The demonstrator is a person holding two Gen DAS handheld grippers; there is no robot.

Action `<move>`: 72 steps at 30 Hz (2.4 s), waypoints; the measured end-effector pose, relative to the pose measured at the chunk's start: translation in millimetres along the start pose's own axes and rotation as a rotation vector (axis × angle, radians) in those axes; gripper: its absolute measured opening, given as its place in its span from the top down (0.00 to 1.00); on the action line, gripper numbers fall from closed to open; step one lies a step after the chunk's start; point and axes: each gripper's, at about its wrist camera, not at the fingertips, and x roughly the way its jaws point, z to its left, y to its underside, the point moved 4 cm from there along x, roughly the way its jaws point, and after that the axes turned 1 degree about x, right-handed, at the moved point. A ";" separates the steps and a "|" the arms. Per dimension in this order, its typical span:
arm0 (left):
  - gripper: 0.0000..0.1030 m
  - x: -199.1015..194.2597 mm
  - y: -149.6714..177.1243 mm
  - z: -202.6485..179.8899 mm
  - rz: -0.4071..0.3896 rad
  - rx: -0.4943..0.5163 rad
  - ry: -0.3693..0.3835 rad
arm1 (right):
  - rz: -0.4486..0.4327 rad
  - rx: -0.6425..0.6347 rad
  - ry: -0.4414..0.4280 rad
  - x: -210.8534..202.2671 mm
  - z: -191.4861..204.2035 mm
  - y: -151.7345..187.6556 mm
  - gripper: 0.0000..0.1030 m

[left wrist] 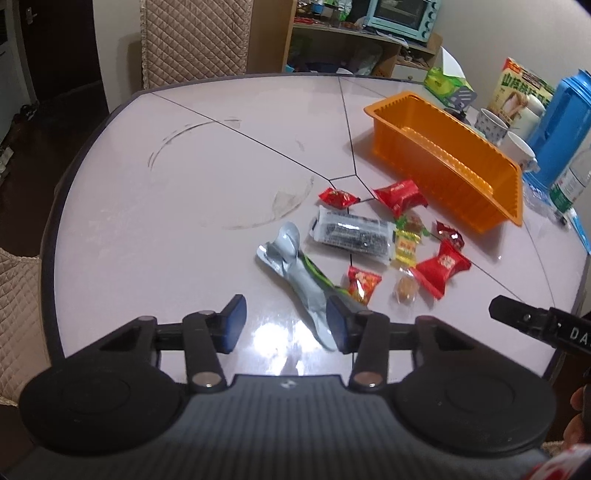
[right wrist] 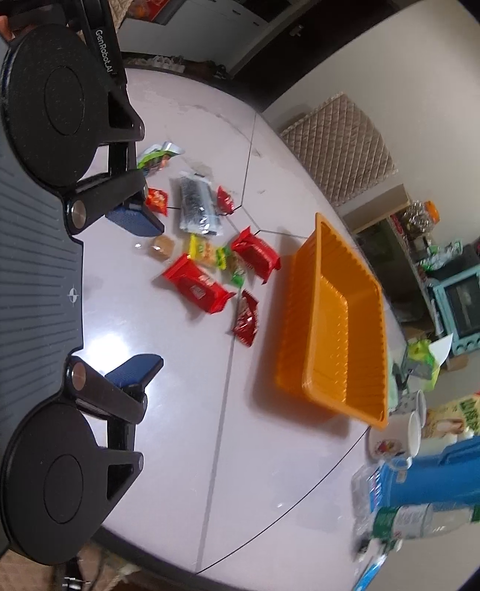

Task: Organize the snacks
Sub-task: 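Move left gripper to the silver foil wrapper while right gripper approaches a red candy packet, then close left gripper on the silver foil wrapper while right gripper closes on the red packet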

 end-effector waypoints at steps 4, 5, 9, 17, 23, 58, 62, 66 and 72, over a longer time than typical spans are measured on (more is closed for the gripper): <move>0.58 5.7 -6.5 -3.9 -0.012 -0.008 -0.043 | 0.007 -0.016 -0.030 22.6 0.8 -11.6 0.41; 0.58 7.6 -7.4 -4.5 -0.011 -0.016 -0.052 | 0.014 -0.015 -0.034 28.5 -0.6 -13.9 0.43; 0.58 18.6 -10.8 -7.0 0.003 -0.048 -0.088 | 0.026 -0.014 -0.056 48.7 -5.6 -22.1 0.47; 0.58 34.7 -16.9 -13.1 0.003 -0.080 -0.134 | 0.046 0.016 -0.077 77.0 -15.1 -32.5 0.53; 0.58 42.4 -19.9 -16.0 0.006 -0.081 -0.151 | 0.040 0.021 -0.086 89.2 -15.0 -34.3 0.63; 0.74 77.9 -18.6 -25.5 0.071 0.002 -0.100 | 0.038 -0.170 -0.107 71.0 -9.4 -59.3 0.83; 0.77 79.4 -19.5 -32.3 0.092 0.068 -0.122 | 0.056 -0.183 -0.113 71.0 -6.6 -59.8 0.83; 0.78 80.2 -20.7 -37.7 0.107 0.102 -0.141 | 0.079 -0.193 -0.118 71.4 -2.6 -60.2 0.83; 0.78 77.3 -23.0 -38.4 0.111 0.111 -0.144 | 0.109 -0.214 -0.111 73.6 -0.4 -59.7 0.83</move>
